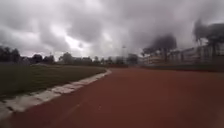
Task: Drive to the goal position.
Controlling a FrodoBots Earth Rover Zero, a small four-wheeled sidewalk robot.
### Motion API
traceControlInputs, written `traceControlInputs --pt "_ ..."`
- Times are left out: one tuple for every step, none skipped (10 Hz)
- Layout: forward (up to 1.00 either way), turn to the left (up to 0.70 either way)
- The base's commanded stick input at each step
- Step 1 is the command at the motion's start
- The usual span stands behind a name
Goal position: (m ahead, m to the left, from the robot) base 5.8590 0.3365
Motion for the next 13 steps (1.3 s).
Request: traceControlInputs --pt "1.0 0.0" --pt "1.0 0.0" --pt "1.0 0.0" --pt "1.0 0.0" --pt "1.0 0.0" --pt "1.0 0.0" --pt "1.0 0.0" --pt "1.0 0.0" --pt "1.0 0.0" --pt "1.0 0.0" --pt "1.0 0.0" --pt "1.0 0.0" --pt "1.0 0.0"
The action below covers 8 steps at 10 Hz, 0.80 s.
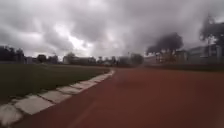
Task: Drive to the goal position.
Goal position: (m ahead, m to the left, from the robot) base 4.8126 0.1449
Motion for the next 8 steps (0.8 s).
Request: traceControlInputs --pt "1.0 0.0" --pt "1.0 0.0" --pt "1.0 0.0" --pt "1.0 0.0" --pt "1.0 0.0" --pt "1.0 0.0" --pt "1.0 0.0" --pt "1.0 0.0"
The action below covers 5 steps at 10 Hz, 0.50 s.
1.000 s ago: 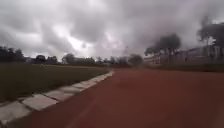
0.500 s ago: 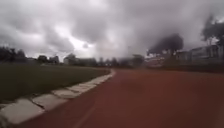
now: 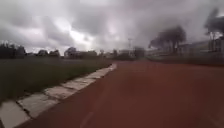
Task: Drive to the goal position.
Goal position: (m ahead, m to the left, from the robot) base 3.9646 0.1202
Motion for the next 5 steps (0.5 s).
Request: traceControlInputs --pt "1.0 0.0" --pt "1.0 0.0" --pt "1.0 0.0" --pt "1.0 0.0" --pt "1.0 0.0"
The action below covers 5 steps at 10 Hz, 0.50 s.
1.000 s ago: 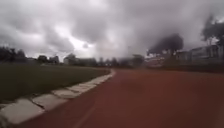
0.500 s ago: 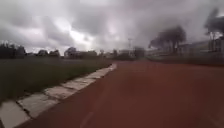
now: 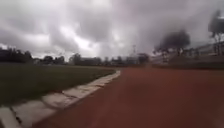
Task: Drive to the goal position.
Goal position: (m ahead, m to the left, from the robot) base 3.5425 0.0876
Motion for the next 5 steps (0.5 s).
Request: traceControlInputs --pt "1.0 0.0" --pt "1.0 0.0" --pt "1.0 0.0" --pt "1.0 0.0" --pt "1.0 0.0"
